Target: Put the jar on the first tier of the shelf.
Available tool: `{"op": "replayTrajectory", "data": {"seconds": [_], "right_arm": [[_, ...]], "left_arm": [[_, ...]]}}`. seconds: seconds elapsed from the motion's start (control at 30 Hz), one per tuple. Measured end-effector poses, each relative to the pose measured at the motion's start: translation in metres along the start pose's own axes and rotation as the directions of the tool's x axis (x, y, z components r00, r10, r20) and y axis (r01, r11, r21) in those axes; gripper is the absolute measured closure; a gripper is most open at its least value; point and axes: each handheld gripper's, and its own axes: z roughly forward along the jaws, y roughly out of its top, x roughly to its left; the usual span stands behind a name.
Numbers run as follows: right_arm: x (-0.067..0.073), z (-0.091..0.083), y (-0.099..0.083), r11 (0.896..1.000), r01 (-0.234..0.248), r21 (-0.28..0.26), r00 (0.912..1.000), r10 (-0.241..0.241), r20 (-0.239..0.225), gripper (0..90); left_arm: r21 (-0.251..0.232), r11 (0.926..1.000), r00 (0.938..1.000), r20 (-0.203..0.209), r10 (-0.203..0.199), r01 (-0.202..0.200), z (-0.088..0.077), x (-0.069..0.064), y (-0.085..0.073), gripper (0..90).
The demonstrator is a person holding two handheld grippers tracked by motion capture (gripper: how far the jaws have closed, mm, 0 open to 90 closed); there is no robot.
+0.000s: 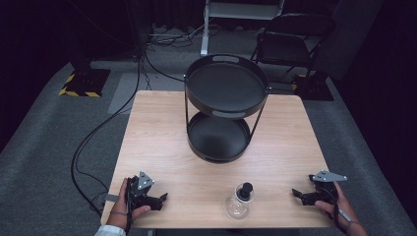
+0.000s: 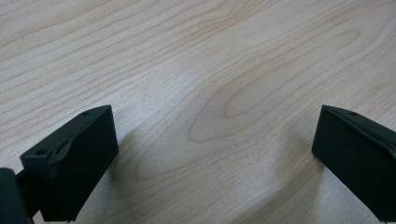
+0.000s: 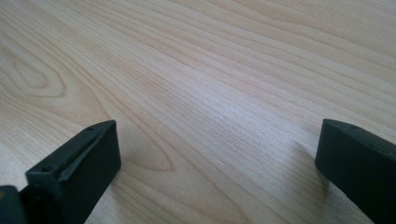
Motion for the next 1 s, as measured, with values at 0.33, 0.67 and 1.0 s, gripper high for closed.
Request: {"op": "replayTrajectory", "data": {"seconds": [0.33,0.67,1.0], "right_arm": [[0.0,0.0,0.001,1.0,0.0,0.01,1.0,0.0,0.001,0.0],[0.004,-0.005,0.009,0.998,0.016,0.06,0.9997,-0.017,0.02,2.6],[0.022,-0.023,0.028,0.997,0.07,0.034,0.9974,-0.071,0.01,2.7]], "left_arm": [[0.0,1.0,1.0,0.001,-0.001,0.001,0.001,0.0,0.001,0.0],[0.0,1.0,1.0,0.002,0.001,-0.001,0.001,0.0,0.001,0.0],[0.0,1.0,1.0,0.002,0.001,-0.001,0.001,0.0,0.001,0.0]]}}
